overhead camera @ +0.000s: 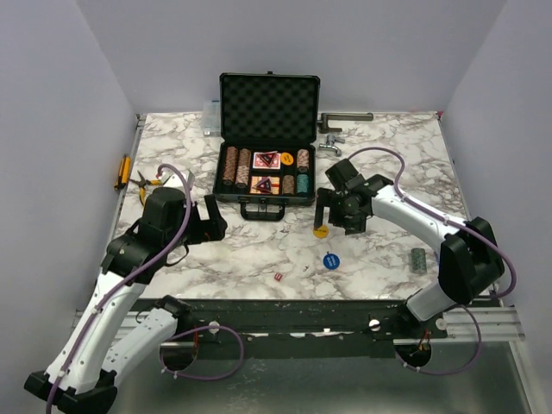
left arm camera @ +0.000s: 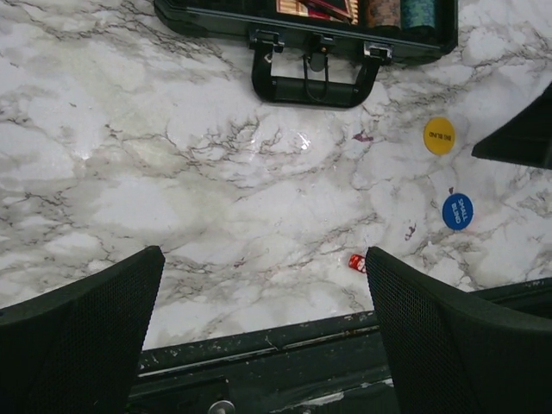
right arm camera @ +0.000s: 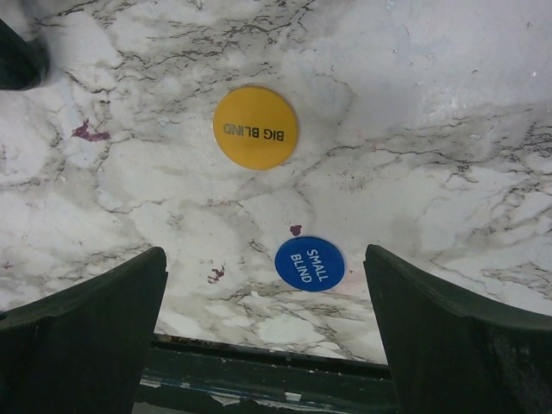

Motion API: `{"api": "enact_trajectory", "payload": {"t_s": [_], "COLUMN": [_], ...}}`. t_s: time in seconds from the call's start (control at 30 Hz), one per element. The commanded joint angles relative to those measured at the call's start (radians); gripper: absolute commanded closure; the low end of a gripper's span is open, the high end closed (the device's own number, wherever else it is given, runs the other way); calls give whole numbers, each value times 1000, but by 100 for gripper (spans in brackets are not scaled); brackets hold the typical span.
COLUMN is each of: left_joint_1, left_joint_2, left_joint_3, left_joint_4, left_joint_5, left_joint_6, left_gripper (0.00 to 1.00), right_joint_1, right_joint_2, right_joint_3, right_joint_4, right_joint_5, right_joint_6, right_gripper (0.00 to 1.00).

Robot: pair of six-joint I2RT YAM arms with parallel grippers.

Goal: Pack up texas hold em set

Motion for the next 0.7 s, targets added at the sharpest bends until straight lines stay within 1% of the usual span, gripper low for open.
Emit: {"api": "enact_trajectory", "payload": {"t_s": [0.0,0.07,0.2,0.3,0.37,0.47,0.57,0.67], "left_joint_1": [6,6,2,-34,-76,-170,-260,-321], "left_joint_2": [-108,-109,-61,-34,-3,56,148,245], "left_joint_3": [-86,-108,-151,-189,-197,-190,-171,-160], "left_joint_4": [35,37,40,75,95,122,143,184], "left_joint_5": [162,218,288,306,300,254,204,185], "left_joint_6": [-23,-56,-125,-141,-141,-135,-130,-144], "left_gripper": [2,2,14,18,19,20,23,26], "right_joint_1": [10,12,14,14,14,14,14,13], "right_joint_2": [43,47,39,9,-18,-70,-128,-181], "right_joint_3": [37,35,16,-14,-35,-72,-104,-119], "right_joint_4": [18,12,-5,-17,-27,-37,-46,-80], "right_joint_5": [-7,7,17,34,46,54,59,75], "right_joint_6": [19,30,41,46,49,57,65,70], "right_gripper": [0,0,1,1,1,1,2,2]}}
